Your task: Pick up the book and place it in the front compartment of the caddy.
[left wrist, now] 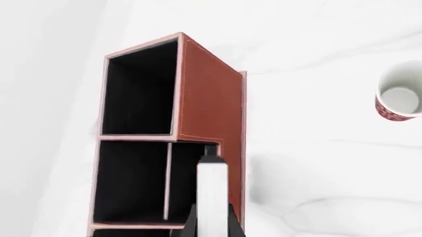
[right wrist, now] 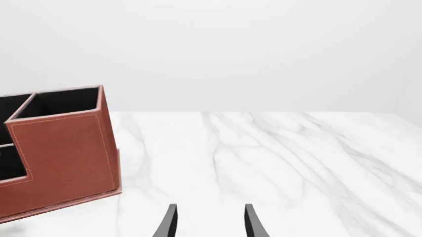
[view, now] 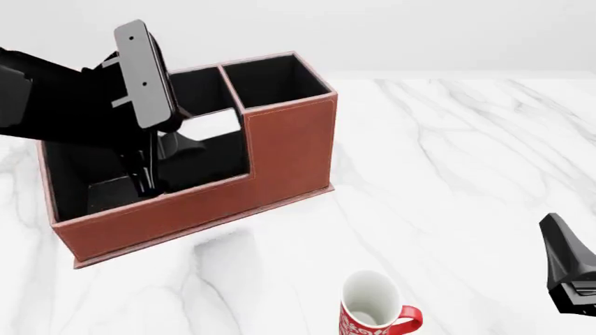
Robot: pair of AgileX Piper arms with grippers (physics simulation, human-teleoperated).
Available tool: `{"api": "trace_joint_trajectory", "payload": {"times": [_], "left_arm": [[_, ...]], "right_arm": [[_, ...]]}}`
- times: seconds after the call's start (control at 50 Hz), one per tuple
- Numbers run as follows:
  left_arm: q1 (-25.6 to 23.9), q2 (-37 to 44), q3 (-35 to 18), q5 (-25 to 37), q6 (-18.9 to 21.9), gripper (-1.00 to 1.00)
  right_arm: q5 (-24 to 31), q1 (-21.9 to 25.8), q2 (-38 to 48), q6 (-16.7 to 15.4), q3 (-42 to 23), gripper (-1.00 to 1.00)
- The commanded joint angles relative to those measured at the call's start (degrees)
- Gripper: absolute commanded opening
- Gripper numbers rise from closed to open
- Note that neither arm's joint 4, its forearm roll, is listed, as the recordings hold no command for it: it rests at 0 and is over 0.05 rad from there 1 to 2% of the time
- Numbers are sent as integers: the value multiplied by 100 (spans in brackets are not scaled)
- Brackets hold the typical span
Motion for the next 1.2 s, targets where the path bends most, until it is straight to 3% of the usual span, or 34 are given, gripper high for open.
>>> {"api": "trace_joint_trajectory", "payload": {"times": [0.02,0.08,0.24,0.88,1.2], "left_arm": [[479,-17,-117,-322,692,-100],[435,49,-215,-326,600,-100],[756,198,-105,-635,974,-100],[1059,244,203,-1705,1857,-100],[1255,458,34,-1715,1863,-100]], "right_arm": [[-2,-25,-12,-7,4,100],[-2,-23,-13,-5,4,100],[-2,-26,-14,-7,4,100],[-2,-25,-11,-6,4,100],[-2,-24,-11,-6,4,100]]}}
